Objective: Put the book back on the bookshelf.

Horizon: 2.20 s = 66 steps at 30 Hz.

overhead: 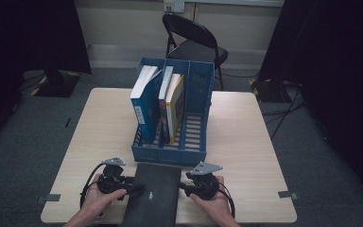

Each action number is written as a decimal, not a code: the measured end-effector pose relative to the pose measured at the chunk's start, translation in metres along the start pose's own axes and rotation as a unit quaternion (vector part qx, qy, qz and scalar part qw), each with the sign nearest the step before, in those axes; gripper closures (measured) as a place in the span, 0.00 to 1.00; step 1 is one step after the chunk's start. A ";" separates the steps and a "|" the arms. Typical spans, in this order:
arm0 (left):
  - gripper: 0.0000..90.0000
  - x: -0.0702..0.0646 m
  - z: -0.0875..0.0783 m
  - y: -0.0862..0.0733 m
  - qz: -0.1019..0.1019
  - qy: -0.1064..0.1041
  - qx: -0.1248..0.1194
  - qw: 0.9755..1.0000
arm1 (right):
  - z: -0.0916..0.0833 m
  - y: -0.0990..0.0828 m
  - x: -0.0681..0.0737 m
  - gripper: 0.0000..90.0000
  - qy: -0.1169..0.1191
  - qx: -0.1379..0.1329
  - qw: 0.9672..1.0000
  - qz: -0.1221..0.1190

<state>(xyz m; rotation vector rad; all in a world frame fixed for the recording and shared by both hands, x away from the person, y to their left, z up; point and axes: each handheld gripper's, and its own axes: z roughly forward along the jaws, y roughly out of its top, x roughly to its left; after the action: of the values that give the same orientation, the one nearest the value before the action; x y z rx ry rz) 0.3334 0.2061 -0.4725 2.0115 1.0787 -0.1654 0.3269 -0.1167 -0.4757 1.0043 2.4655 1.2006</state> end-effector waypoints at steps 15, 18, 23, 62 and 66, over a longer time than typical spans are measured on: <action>0.48 0.001 -0.011 0.001 -0.019 -0.039 -0.037 0.998 | -0.001 0.000 -0.001 0.58 0.001 0.002 1.000 0.004; 0.47 0.003 -0.016 0.002 -0.019 -0.070 -0.058 0.996 | -0.001 -0.001 -0.002 0.57 0.002 0.003 1.000 0.009; 0.45 0.002 -0.016 0.003 -0.021 -0.086 -0.062 0.994 | -0.002 -0.001 -0.003 0.56 0.004 0.003 1.000 0.015; 0.64 0.000 0.031 0.028 -0.049 -0.166 0.015 0.985 | -0.008 -0.001 -0.001 0.40 0.013 -0.009 1.000 0.019; 0.66 -0.001 0.030 0.030 -0.041 -0.164 0.015 0.986 | -0.013 -0.001 0.002 0.37 0.022 -0.019 0.999 0.022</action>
<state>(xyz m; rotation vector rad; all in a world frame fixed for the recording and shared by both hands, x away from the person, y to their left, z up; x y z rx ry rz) 0.3618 0.1754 -0.4731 1.8845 0.9504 -0.5383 0.3190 -0.1236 -0.4676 1.0388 2.4557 1.2924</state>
